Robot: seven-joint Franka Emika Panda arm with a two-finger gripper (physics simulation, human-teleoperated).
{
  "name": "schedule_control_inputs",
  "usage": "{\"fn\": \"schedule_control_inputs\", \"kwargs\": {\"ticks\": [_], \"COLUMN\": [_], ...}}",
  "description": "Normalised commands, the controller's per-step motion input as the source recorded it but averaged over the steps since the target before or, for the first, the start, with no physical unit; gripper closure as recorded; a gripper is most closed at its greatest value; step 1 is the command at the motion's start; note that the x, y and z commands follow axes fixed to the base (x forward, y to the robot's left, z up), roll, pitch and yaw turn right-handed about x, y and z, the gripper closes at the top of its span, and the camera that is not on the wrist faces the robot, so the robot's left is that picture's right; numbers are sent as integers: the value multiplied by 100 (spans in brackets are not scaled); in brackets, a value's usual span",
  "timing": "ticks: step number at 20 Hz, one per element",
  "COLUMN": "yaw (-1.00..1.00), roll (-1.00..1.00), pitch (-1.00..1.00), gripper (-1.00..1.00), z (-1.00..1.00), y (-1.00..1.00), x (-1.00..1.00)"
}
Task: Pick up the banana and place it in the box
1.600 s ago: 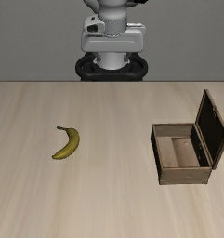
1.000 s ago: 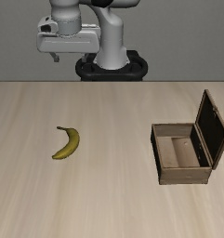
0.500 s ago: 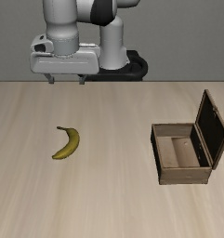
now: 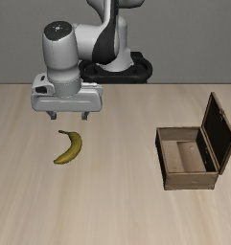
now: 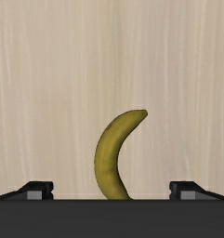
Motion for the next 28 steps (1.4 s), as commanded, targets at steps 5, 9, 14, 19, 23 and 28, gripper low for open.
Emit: {"fn": "schedule_control_inputs", "kwargs": {"ticks": [5, 9, 14, 19, 23, 28], "yaw": [0, 0, 0, 0, 0, 0], "roll": [0, 0, 0, 0, 0, 0], "pitch": [0, 0, 0, 0, 0, 0], "gripper": [-100, -100, 100, 100, 100, 100], "z": [-100, -100, -60, 0, 25, 60], "y": [0, 0, 0, 0, 0, 0], "x": [0, 0, 0, 0, 0, 0]}}
